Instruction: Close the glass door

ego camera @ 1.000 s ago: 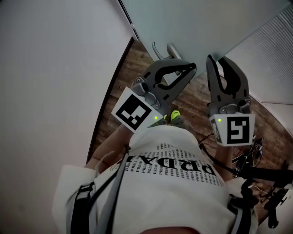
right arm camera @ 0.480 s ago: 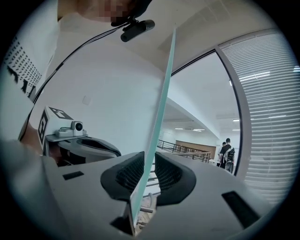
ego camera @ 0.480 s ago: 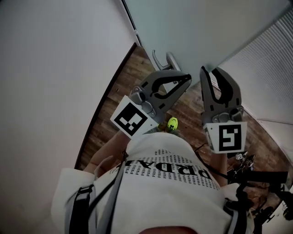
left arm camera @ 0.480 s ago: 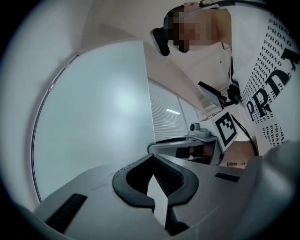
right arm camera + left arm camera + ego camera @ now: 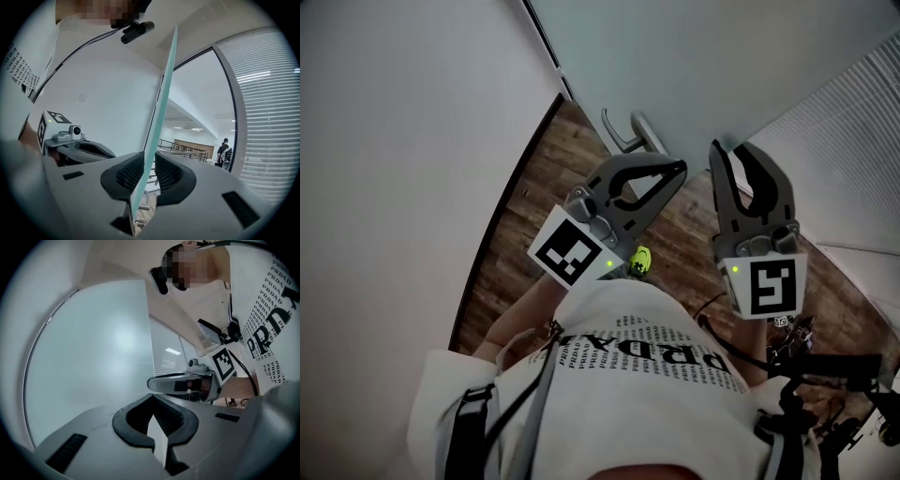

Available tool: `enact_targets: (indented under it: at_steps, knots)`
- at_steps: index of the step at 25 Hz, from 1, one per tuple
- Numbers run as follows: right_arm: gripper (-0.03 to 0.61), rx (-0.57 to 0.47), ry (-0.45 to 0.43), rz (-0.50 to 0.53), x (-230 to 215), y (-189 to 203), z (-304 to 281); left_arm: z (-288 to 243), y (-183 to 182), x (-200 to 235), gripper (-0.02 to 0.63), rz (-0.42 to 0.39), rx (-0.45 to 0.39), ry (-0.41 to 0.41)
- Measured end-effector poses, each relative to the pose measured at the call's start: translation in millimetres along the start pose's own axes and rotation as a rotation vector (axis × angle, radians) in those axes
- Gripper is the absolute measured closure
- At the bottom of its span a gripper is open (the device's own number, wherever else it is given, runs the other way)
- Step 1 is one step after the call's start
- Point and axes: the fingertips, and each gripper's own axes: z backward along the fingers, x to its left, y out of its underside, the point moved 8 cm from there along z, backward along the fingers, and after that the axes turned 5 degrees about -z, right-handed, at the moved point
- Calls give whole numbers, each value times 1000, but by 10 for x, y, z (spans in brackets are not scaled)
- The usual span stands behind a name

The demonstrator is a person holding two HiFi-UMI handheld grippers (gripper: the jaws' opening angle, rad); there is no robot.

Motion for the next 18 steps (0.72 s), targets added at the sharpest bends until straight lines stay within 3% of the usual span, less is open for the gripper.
enact_targets:
  at_steps: [4, 10, 18]
  knots:
    - [517, 5, 63, 6, -8, -54, 54, 1, -37, 49, 615, 23, -24, 42]
    - [515, -15, 132, 37, -15, -98, 117, -1, -71, 139, 615, -8, -39, 77]
    - [516, -22, 69, 57, 113, -147, 83, -3, -140, 111, 615, -80, -41, 46]
